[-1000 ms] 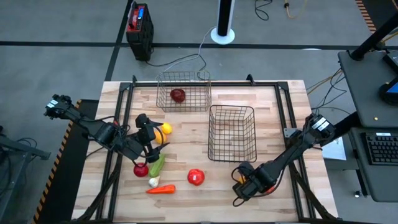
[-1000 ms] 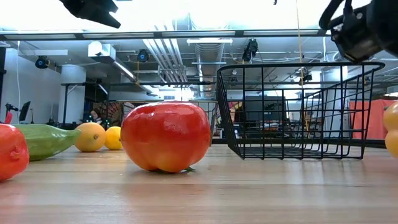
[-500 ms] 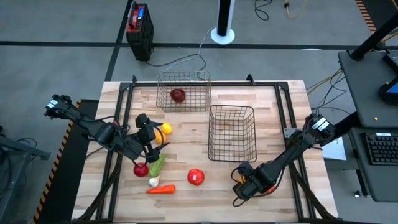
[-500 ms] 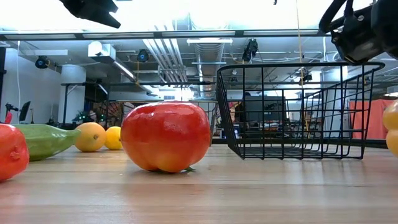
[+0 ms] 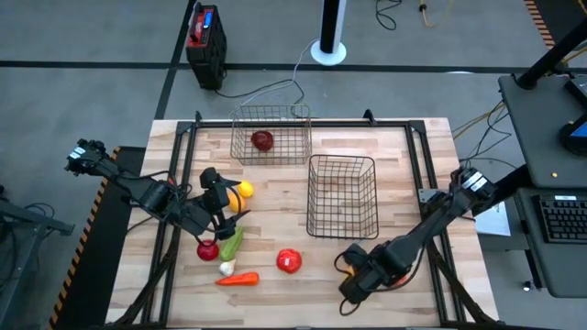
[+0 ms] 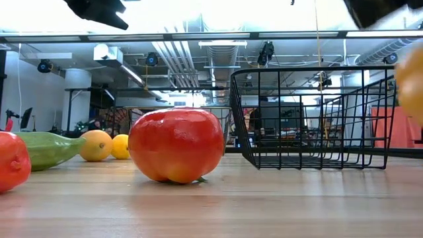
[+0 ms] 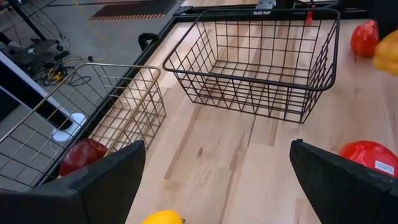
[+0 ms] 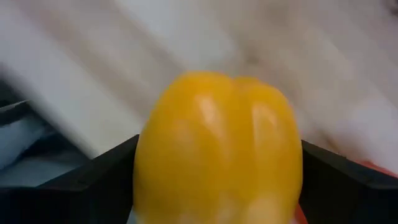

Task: Sort produce into baskets
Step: Put the yellow bell pepper into the black wire basket

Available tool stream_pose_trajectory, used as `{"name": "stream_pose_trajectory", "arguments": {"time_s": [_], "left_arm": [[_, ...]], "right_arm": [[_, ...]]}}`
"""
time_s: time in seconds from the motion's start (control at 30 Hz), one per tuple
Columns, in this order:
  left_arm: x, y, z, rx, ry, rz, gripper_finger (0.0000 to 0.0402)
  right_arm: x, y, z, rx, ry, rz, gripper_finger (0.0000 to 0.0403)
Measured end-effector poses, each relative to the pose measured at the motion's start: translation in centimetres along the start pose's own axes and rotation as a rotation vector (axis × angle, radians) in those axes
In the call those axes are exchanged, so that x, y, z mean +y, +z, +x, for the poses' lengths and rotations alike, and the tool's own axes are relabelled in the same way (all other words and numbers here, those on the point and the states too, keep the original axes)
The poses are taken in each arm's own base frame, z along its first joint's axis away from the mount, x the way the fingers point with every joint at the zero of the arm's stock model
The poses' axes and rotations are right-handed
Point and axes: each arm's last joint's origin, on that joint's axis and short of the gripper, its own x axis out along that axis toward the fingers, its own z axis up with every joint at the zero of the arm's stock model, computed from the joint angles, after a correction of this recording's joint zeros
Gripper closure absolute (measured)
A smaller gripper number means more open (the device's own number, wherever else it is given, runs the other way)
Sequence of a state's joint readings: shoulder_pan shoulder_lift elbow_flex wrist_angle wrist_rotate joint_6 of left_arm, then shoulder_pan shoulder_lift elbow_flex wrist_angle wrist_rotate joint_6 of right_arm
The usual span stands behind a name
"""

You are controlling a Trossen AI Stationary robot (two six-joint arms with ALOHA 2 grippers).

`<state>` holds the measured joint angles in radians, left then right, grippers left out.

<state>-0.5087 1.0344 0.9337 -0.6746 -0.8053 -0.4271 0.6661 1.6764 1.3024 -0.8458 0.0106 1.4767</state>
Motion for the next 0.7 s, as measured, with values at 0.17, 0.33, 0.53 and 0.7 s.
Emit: {"name": "stream_pose_trajectory", "arguments": {"time_s": [0.17,0.33,0.53,0.7], "left_arm": [[0.0,0.0,0.0,0.0,-0.001,-0.01,0.0022],[-0.1,0.0,0.1,0.003,-0.002,-0.019,0.0022],[-0.4,0.0,0.1,0.023,-0.073,-0.049,0.0022],[-0.6,0.2,0.1,0.022,-0.115,-0.129,0.0022]], "right_arm": [[3.0,0.1,-3.6,-0.041,0.165,-0.139,0.0062],[4.6,2.2,-7.3,-0.241,0.216,-0.24,0.0062],[2.9,6.8,-10.4,-0.328,-0.002,-0.391,0.0062],[-0.2,12.4,-11.4,-0.287,-0.189,-0.601,0.0062]]}}
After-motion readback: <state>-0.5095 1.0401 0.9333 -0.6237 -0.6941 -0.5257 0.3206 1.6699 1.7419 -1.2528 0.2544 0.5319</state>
